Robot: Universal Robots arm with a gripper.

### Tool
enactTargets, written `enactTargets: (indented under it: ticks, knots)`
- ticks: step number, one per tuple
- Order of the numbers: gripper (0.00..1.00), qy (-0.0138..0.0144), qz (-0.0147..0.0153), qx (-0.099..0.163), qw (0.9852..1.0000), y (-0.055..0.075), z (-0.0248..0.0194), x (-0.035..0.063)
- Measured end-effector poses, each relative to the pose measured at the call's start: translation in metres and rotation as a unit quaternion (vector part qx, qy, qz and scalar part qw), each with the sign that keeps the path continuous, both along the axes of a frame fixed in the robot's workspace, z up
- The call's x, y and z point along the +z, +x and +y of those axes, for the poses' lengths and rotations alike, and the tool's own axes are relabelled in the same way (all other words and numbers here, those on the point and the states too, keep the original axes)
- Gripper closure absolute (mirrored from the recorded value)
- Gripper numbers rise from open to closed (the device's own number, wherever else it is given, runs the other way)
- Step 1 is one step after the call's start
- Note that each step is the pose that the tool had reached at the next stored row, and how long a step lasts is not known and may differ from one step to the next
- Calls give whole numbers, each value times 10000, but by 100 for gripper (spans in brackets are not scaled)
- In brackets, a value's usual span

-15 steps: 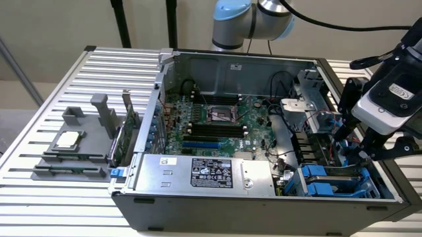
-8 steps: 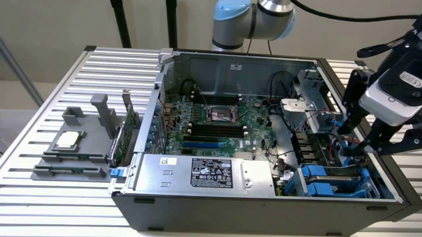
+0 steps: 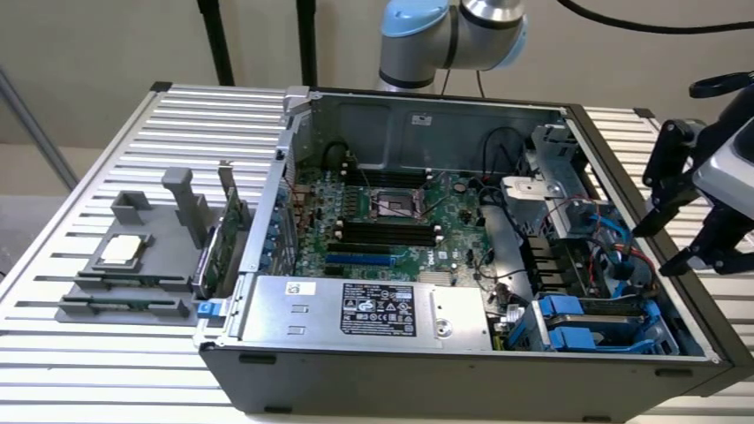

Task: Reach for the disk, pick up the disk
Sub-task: 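Pick up the disk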

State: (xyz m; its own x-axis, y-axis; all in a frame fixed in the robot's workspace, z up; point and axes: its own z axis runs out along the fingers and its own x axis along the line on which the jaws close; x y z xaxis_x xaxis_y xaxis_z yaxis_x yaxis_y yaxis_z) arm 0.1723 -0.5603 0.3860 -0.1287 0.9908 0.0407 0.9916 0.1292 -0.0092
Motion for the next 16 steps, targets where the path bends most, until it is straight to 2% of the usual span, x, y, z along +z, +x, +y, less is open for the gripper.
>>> enactTargets:
  ticks: [2,4,6,10,13,16]
  knots:
    - [52,3,5,2,10000,33,-19,-9]
    - [52,9,24,2,10000,60,-69,-10]
    - [52,8,52,2,10000,74,-140,-9]
    - [52,11,100,2,9999,83,-316,-17]
    - [52,33,104,7,9999,71,-382,-44]
    - [52,76,103,25,9999,0,-431,-75]
